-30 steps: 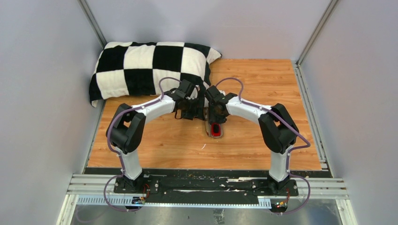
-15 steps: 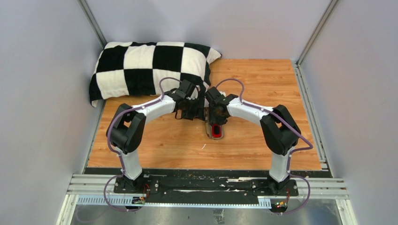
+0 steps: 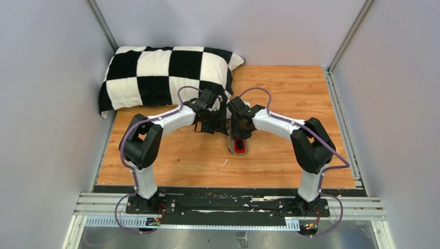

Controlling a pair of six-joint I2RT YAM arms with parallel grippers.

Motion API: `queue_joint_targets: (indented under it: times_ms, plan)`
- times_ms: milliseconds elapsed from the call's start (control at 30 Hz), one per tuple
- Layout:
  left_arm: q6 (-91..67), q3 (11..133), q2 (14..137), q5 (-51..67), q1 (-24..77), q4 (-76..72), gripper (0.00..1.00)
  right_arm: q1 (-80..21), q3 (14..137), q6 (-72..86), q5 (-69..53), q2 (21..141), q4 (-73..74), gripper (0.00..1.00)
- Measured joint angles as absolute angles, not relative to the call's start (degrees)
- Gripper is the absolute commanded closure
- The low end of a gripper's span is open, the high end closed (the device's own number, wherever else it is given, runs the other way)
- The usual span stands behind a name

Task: Organize the sunglasses
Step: Place the sunglasses in the sunglasses case.

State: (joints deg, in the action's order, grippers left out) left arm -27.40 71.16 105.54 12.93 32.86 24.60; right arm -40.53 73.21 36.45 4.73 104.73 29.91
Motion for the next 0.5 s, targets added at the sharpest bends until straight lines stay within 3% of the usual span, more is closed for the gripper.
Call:
queue_joint_targets:
  times_ms: [500]
  plan:
    - [-27.4, 71.16, 105.54, 12.91, 32.86, 24.62, 0.3, -40.56, 72.25, 36.77, 3.42, 104.73, 29.1, 0.5]
